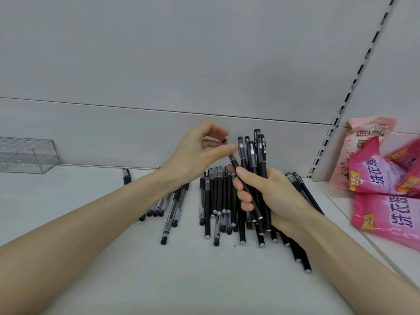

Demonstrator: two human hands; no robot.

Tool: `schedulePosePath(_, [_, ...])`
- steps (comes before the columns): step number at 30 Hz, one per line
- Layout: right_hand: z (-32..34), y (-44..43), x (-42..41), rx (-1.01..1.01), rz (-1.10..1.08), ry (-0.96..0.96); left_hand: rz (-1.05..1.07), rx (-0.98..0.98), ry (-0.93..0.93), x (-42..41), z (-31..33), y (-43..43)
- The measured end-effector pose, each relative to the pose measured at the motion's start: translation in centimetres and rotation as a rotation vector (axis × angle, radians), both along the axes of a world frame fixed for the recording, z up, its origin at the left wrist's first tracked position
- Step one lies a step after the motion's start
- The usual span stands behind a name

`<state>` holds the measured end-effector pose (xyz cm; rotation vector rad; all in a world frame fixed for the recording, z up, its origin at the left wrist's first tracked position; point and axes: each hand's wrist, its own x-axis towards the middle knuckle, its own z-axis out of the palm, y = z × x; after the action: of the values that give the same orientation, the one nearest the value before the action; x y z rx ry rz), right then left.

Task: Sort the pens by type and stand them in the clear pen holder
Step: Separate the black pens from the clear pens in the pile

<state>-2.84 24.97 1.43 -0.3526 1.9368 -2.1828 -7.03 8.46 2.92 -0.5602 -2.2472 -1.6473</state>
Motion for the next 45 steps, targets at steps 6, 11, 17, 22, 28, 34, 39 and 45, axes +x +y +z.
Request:
schedulePosePath(6, [0.0,0.9,-0.9,0.032,-0.173,0.001,0.234,-0.465,-0.229,0.8,-3.0,-0.7])
schedulePosePath(11, [-0.2,0.5,-0.9,0.056,-0.181,-0.012,0.224,-0.672,-0.252,1.1,-1.6,0.5])
schedulePosePath(17, [0.1,0.6,-0.7,0.037,-0.175,-0.055,0.189,-0.807,-0.326,-0.4,-0.6,1.7])
schedulePosePath(22, [0.2,0.5,-0.7,0.000,-0.183,-0.071,0.096,-0.786,-0.476,-1.9,0.7,1.5])
schedulePosePath(28, [0.0,0.5,-0.8,-0.009,-0.180,-0.071,0.020,-0.630,-0.605,-2.8,0.8,1.7])
schedulePosePath(34, [-0.2,0.5,-1.0,-0.010,-0.194,-0.052,0.053,-0.672,-0.556,-2.5,0.4,2.5])
schedulePosePath(39, [-0.4,0.4,-1.1,-0.007,-0.208,-0.039,0.013,-0.594,-0.575,-2.6,0.4,2.3])
schedulePosePath(45, [-0.4,0.5,-1.1,0.031,-0.206,-0.027,-0.063,-0.444,-0.559,-2.9,-0.2,1.5])
